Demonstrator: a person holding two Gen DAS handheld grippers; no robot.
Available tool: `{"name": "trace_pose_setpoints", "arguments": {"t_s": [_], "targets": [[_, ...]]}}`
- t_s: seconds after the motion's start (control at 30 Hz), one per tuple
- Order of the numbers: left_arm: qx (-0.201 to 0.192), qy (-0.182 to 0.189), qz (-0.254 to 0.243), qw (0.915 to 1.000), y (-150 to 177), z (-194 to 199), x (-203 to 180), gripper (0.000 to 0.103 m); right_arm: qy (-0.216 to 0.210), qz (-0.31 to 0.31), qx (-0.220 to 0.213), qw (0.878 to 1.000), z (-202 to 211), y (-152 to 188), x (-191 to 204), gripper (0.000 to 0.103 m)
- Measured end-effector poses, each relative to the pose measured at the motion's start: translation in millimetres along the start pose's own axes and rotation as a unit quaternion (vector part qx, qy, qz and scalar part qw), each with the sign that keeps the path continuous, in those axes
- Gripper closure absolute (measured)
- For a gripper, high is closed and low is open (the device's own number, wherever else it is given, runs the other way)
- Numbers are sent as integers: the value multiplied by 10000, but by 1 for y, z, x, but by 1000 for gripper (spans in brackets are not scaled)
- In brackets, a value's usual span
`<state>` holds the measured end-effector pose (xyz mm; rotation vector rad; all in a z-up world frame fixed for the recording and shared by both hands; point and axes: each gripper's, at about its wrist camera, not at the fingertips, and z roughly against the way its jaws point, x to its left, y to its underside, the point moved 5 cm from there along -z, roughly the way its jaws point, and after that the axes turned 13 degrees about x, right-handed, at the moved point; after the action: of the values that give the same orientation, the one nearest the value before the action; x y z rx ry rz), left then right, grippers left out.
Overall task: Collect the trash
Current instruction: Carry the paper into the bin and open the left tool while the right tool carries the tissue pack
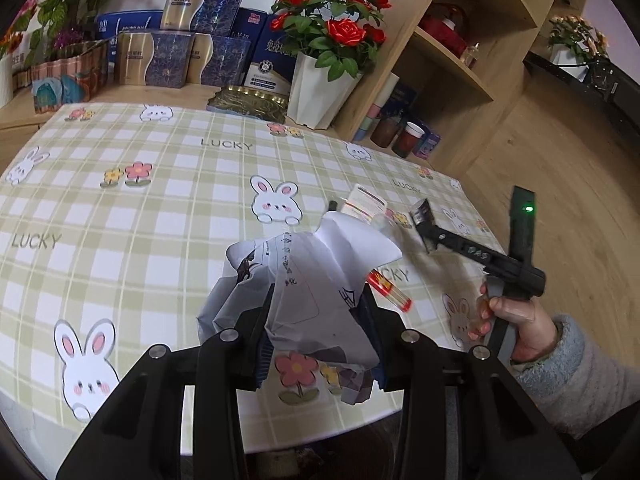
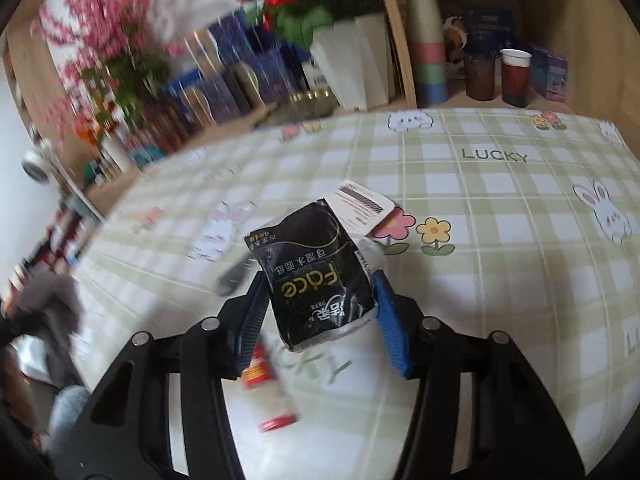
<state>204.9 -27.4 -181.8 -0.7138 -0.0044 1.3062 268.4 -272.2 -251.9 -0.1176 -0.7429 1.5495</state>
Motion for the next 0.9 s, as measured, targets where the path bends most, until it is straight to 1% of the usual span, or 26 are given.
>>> {"name": "trace_pose_setpoints", "arguments": {"t_s": [0.1, 0.3, 0.43, 0.67, 0.73, 0.9], "targets": [[-6, -16, -60, 10000, 15, 5, -8, 65, -185, -152, -84, 9997, 19, 24, 8, 49], [55, 132, -226, 9996, 41, 18, -26, 65, -82, -73, -54, 9999, 49, 68, 30, 49], [62, 180, -311, 9993, 56, 30, -35, 65, -118, -121, -181, 9997, 73, 95, 44, 49], [95, 273, -383, 9988, 88, 45, -44, 64, -222, -147, -179, 9995, 93, 122, 64, 49], [139, 353, -364, 9986, 101, 49, -45, 64, -224, -54, -204, 9995, 99, 128, 74, 49], [221, 391, -330, 9984, 130, 54, -45, 63, -206, 226, -292, 9991, 112, 145, 96, 49]]}}
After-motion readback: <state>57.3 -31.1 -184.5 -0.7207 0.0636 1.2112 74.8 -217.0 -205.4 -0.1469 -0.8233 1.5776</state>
